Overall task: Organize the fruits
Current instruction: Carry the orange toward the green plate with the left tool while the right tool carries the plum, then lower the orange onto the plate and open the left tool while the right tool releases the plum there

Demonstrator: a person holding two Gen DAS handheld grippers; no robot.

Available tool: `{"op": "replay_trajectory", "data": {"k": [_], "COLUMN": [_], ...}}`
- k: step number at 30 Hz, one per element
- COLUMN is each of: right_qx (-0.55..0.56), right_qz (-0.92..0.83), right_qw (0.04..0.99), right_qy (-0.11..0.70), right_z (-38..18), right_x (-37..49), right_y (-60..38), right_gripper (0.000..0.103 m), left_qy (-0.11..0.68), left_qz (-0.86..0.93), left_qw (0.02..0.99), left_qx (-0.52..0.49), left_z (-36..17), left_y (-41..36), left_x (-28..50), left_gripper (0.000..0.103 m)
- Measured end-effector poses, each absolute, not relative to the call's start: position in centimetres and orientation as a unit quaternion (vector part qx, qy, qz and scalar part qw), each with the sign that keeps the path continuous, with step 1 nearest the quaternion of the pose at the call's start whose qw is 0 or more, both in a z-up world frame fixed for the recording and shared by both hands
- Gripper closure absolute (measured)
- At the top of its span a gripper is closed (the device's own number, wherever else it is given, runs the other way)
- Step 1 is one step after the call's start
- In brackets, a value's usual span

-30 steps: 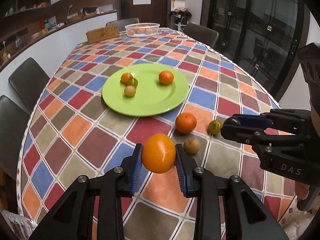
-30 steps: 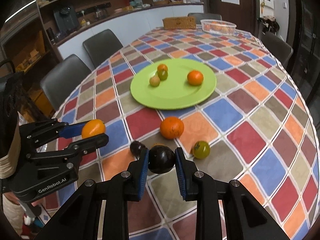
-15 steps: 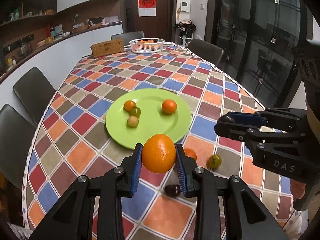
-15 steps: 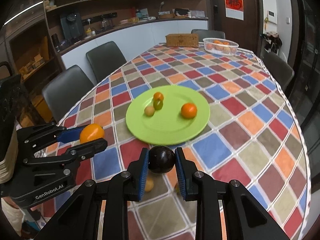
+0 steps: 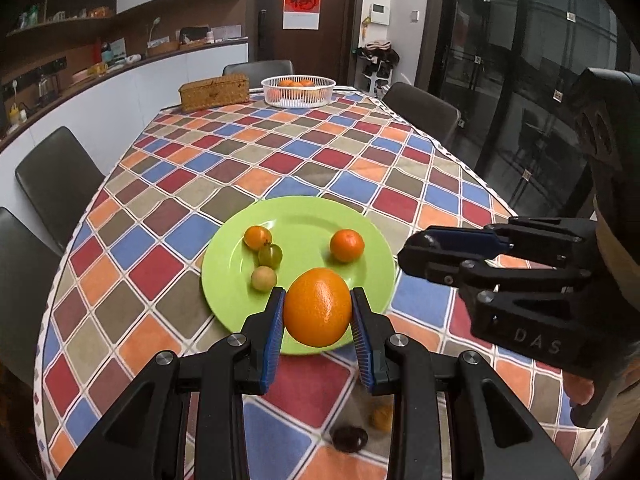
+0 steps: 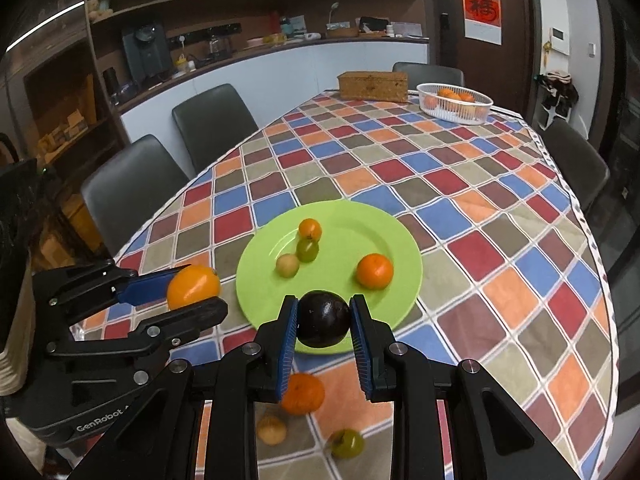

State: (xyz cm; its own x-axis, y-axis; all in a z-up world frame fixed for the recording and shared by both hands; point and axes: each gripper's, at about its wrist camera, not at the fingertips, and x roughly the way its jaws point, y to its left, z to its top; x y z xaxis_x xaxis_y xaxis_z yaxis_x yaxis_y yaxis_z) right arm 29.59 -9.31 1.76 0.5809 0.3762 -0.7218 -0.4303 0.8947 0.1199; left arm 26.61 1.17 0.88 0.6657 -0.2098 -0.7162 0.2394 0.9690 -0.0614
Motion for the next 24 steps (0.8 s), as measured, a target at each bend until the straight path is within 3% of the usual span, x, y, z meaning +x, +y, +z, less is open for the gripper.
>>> {"op": "replay_trajectory", "data": {"k": [24], "right_qx": [-0.017], "right_qz": [0.226], "right_qw": [0.845], "right_qy": [0.485], "right_z": [-4.9], "right_x": [38.5], "right_y": [-8.1], "right_gripper": [0.076], "left_qy": [0.462], "left_qz": [-0.122], "left_qw": [0.877], "left_qx": [-0.035], "left_z": [-5.4], "left_y": [2.6], "left_x": [35.6], "left_gripper": [0.071]}}
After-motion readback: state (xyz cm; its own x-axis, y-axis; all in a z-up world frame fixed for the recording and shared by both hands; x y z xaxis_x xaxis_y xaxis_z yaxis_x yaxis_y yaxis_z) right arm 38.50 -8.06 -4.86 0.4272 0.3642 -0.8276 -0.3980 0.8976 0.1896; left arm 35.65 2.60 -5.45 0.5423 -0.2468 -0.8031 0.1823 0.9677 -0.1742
